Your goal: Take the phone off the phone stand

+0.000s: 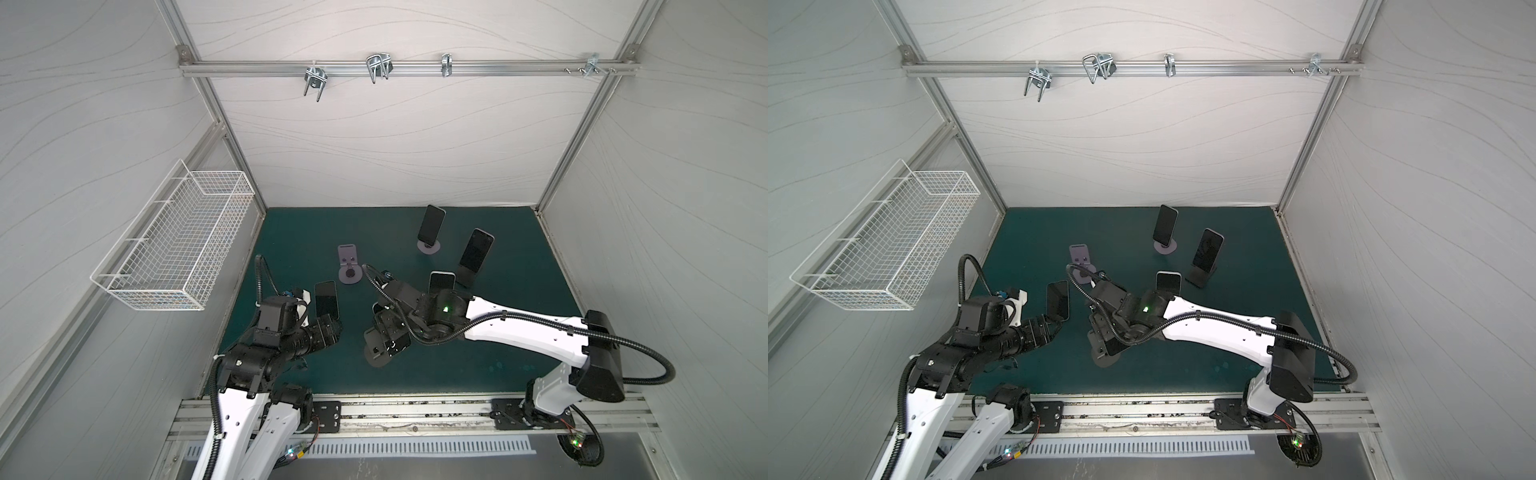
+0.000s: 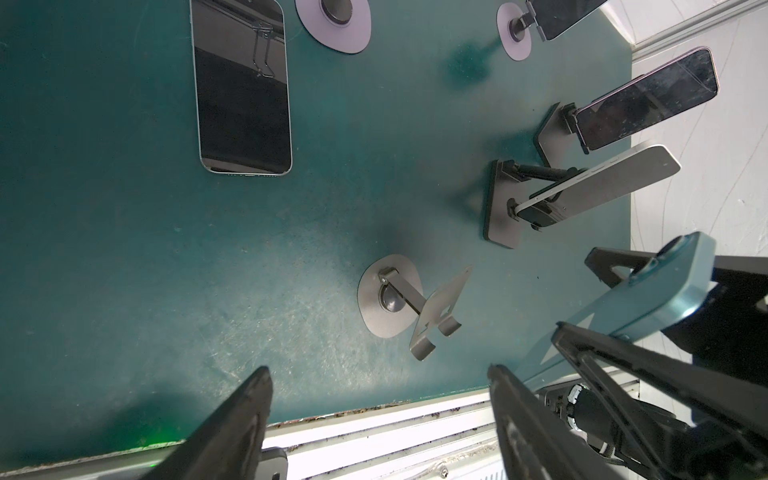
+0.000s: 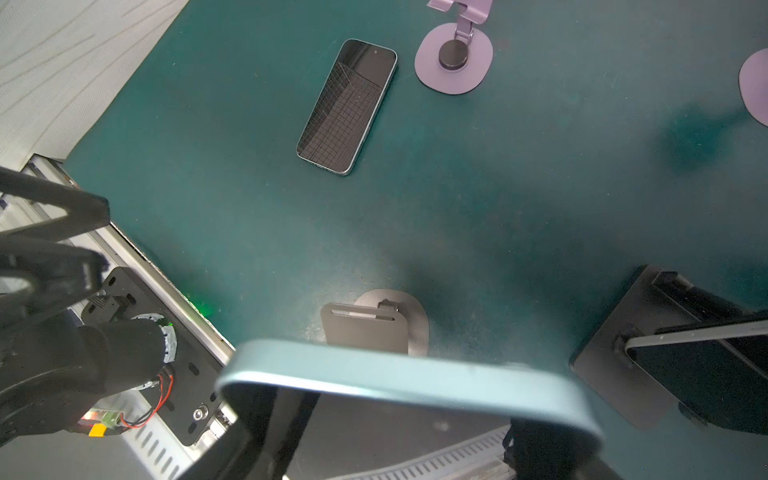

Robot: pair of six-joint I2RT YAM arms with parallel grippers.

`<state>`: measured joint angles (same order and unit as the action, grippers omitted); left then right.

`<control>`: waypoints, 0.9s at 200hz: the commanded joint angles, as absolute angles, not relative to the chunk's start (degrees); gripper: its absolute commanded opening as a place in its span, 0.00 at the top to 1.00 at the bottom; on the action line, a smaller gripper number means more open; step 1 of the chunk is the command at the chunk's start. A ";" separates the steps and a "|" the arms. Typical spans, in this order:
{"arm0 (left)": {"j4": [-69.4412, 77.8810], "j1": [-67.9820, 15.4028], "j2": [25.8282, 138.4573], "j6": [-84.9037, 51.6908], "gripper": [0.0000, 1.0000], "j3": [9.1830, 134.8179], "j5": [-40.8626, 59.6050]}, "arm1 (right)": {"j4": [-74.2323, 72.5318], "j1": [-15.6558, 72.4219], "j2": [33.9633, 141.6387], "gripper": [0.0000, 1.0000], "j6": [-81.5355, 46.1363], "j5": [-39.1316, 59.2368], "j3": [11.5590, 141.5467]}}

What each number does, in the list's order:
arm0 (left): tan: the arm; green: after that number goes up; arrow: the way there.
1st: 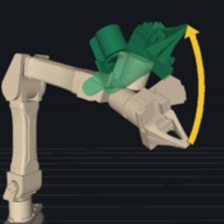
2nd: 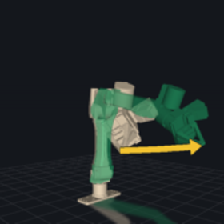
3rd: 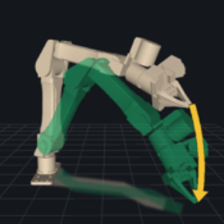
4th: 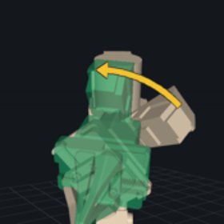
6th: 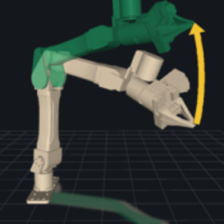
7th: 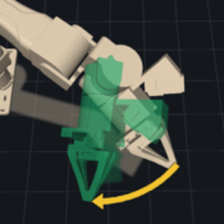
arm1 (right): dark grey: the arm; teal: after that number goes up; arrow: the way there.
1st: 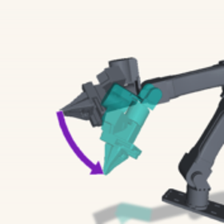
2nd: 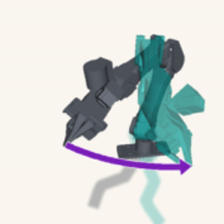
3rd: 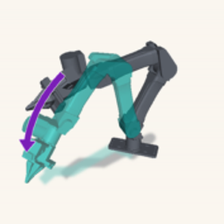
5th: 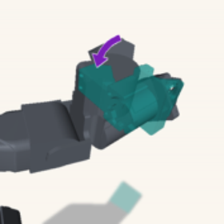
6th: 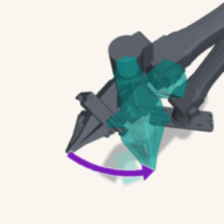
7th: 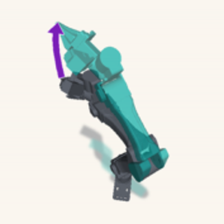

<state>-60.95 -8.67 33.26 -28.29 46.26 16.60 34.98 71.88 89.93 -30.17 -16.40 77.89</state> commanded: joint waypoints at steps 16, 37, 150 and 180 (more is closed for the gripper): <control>-60.38 -8.55 33.31 -28.30 0.17 47.55 15.72 | 32.79 71.54 84.63 0.35 -32.34 -15.78 74.38; -60.22 -8.59 33.30 -28.13 0.17 47.67 15.73 | 32.85 71.53 82.83 0.35 -33.85 -15.03 71.81; -59.44 -9.19 33.55 -28.10 0.17 48.08 16.41 | 33.21 71.45 78.51 0.36 -34.80 -14.50 66.57; -58.59 -10.06 33.70 -29.47 0.17 48.08 16.44 | 34.27 71.37 77.47 0.36 -34.37 -14.67 66.54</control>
